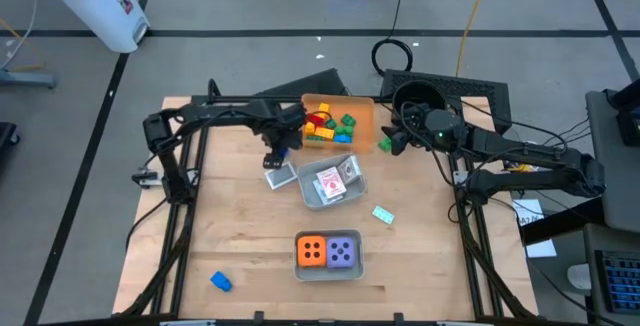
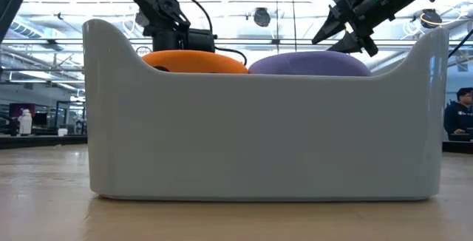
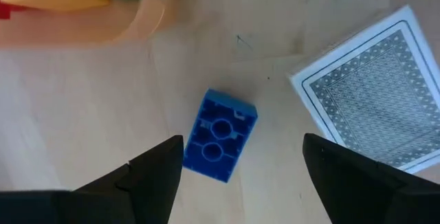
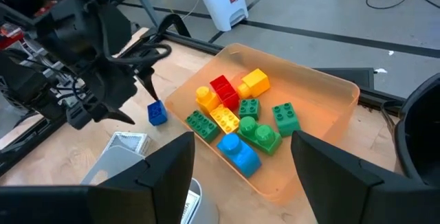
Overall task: Pick & Place Toys
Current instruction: Put the blue game piece into the orange bin
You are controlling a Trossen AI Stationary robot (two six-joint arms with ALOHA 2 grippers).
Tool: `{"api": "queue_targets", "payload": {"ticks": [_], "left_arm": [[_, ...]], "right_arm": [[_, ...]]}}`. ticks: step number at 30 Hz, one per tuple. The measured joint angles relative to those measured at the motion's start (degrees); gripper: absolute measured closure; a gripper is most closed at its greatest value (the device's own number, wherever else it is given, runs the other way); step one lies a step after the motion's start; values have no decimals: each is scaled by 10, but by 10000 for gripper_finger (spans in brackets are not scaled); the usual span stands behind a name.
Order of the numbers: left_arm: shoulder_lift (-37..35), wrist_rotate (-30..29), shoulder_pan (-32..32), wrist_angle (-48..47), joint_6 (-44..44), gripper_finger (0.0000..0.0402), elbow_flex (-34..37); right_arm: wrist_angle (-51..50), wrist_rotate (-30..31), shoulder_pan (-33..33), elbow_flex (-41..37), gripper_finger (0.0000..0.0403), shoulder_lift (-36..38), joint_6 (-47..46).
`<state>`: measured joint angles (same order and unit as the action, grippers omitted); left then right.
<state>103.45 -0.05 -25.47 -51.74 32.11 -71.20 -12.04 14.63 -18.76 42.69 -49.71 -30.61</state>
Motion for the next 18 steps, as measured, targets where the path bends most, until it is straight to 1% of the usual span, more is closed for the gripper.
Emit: {"api": "queue_targets", "payload": {"ticks": [8, 18], "left_arm": [[5, -27, -6, 53, 19, 103, 0], [5, -22, -15, 37, 66, 103, 0]], "right_arm": [[-3, 0, 0, 0, 165, 0, 2], [-3, 0, 0, 0, 165, 0, 13]]}}
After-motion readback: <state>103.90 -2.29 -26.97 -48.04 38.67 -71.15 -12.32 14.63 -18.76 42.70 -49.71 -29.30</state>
